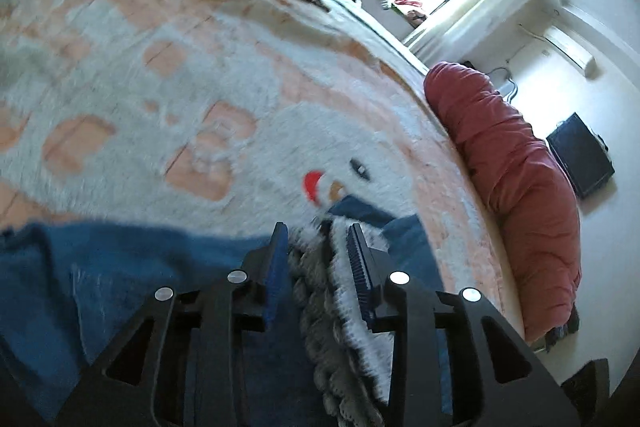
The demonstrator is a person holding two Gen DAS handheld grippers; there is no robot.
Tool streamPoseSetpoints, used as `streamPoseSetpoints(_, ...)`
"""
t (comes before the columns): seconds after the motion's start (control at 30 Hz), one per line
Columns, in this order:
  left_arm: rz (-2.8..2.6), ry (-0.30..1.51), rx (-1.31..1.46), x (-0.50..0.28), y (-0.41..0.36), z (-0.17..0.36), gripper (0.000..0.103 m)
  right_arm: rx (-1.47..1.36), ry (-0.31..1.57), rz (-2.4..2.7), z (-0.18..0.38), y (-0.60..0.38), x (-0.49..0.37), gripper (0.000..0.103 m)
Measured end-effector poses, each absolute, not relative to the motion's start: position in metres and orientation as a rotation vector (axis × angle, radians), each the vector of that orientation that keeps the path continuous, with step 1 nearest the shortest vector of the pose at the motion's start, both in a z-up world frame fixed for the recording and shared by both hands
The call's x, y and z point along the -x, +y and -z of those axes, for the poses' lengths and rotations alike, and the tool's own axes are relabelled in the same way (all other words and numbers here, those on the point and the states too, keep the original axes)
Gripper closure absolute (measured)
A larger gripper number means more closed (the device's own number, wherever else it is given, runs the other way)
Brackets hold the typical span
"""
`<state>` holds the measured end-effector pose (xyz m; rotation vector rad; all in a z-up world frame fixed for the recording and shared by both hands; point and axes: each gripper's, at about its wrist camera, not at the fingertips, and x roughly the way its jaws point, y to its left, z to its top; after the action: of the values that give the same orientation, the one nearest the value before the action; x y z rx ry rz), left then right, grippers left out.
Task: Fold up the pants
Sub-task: 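Lift the lace-trimmed leg with both tools and fold it over the other leg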
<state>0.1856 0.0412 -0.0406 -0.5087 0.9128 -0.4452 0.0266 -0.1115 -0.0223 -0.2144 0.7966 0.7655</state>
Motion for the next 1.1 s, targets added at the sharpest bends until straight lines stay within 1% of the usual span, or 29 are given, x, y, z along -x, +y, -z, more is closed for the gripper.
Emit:
streamPoseSetpoints(0.13,0.438,0.954,0.535,-0.183,0.043,0.055,0.065,0.194,0.775,-0.813,0.007,-0.119,-0.020,0.068)
streamPoseSetpoints(0.17,0.442,0.957,0.538,-0.183,0.043,0.055,0.064,0.189,0.763,-0.813,0.002,-0.125,-0.017,0.064)
streamPoseSetpoints(0.27,0.455,0.960,0.547,-0.185,0.042,0.055,0.056,0.189,0.729,-0.772,-0.009,-0.142,-0.014,0.062)
streamPoseSetpoints(0.37,0.460,0.980,0.548,-0.194,0.035,0.057,0.050,0.166,0.725,-0.679,-0.010,-0.165,-0.030,0.060)
streamPoseSetpoints(0.5,0.461,1.027,0.549,-0.209,0.022,0.065,0.042,0.059,0.786,-0.554,0.000,-0.198,-0.065,0.059)
streamPoseSetpoints(0.53,0.467,1.032,0.550,-0.213,0.018,0.066,0.042,0.053,0.796,-0.535,0.002,-0.201,-0.073,0.059)
streamPoseSetpoints(0.57,0.476,1.039,0.541,-0.217,0.013,0.066,0.042,0.047,0.803,-0.525,0.004,-0.203,-0.080,0.059)
streamPoseSetpoints(0.6,0.479,1.042,0.530,-0.219,0.009,0.067,0.045,0.048,0.805,-0.522,0.006,-0.204,-0.087,0.059)
streamPoseSetpoints(0.63,0.479,1.049,0.515,-0.221,0.004,0.068,0.058,0.062,0.806,-0.515,0.007,-0.203,-0.095,0.058)
streamPoseSetpoints(0.67,0.477,1.060,0.504,-0.222,0.000,0.069,0.068,0.074,0.803,-0.510,0.008,-0.201,-0.101,0.058)
streamPoseSetpoints(0.7,0.472,1.061,0.498,-0.223,-0.001,0.070,0.074,0.089,0.800,-0.510,0.010,-0.198,-0.108,0.058)
streamPoseSetpoints(0.8,0.466,1.023,0.457,-0.217,-0.004,0.061,0.084,0.114,0.803,-0.517,0.015,-0.188,-0.129,0.058)
streamPoseSetpoints(0.87,0.474,0.977,0.431,-0.212,-0.004,0.047,0.084,0.142,0.790,-0.522,0.018,-0.179,-0.141,0.058)
streamPoseSetpoints(0.97,0.450,0.917,0.320,-0.208,-0.007,0.031,0.084,0.183,0.842,-0.467,0.031,-0.175,-0.159,0.058)
streamPoseSetpoints(1.07,0.411,0.953,0.273,-0.215,-0.011,0.042,0.083,0.213,0.891,-0.433,0.044,-0.171,-0.166,0.058)
streamPoseSetpoints(1.1,0.407,0.965,0.282,-0.216,-0.006,0.046,0.081,0.217,0.896,-0.433,0.047,-0.170,-0.167,0.058)
